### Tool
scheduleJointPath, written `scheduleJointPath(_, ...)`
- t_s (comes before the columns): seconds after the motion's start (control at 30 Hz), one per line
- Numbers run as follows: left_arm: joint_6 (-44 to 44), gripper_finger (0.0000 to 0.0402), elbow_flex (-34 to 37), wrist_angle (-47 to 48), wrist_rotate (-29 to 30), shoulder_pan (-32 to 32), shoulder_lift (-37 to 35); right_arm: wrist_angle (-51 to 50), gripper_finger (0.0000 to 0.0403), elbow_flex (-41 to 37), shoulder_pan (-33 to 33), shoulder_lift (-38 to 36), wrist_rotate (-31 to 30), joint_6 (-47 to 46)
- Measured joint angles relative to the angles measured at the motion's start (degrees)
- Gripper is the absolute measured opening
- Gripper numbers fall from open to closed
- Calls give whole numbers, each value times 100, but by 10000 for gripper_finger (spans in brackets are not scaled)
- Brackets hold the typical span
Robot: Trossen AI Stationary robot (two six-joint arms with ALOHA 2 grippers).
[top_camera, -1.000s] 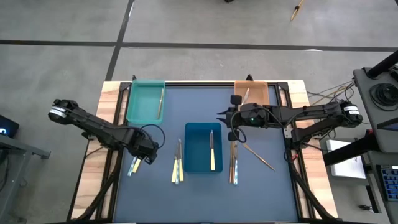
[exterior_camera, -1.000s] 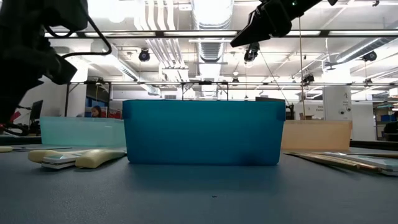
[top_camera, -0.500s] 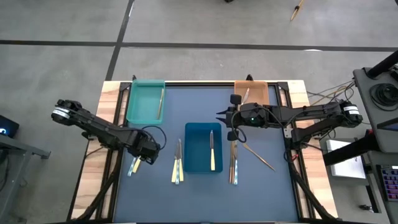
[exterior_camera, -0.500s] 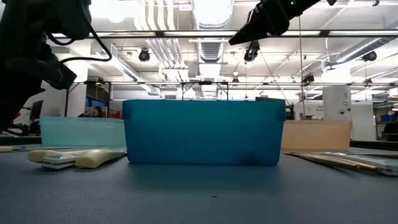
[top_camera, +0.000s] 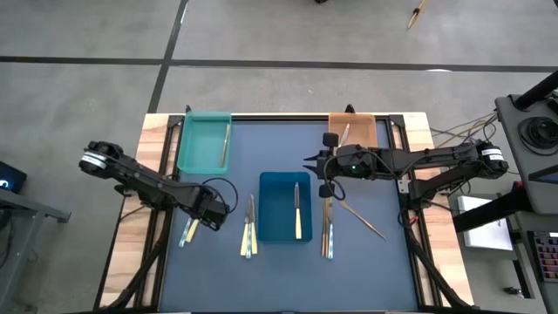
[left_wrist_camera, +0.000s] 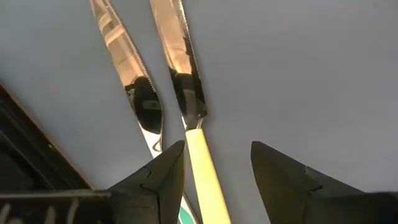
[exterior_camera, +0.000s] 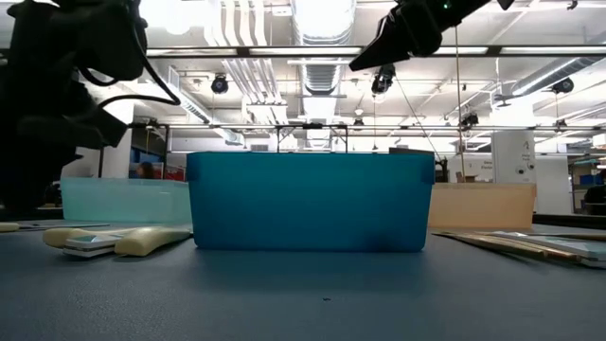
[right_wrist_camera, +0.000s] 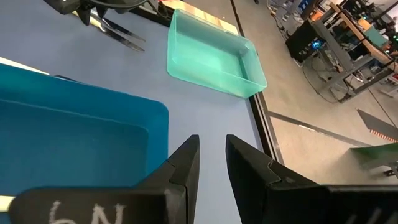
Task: Sort silverware by color (type)
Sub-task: Put the left yellow knife into the blue bin
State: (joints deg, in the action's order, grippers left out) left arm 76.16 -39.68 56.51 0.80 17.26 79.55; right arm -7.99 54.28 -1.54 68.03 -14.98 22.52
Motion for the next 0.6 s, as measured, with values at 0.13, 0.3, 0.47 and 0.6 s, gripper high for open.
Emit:
scheduleJointPath(0.13,2,164,9,-9,104,13,-68,-2,70,-8,0,0,0,0)
scheduleJointPath(0.3,73,164,27,-17,178,80,-109,-5,70,-8,0,0,-2,-2)
scheduleJointPath(0.47,201,165,176,-103,231,153,-111,-13,70,-8,0,0,0,-38)
scheduleJointPath(0.6,291,165,345,-328,225,191,-118,-20,70,-8,0,0,0,-42)
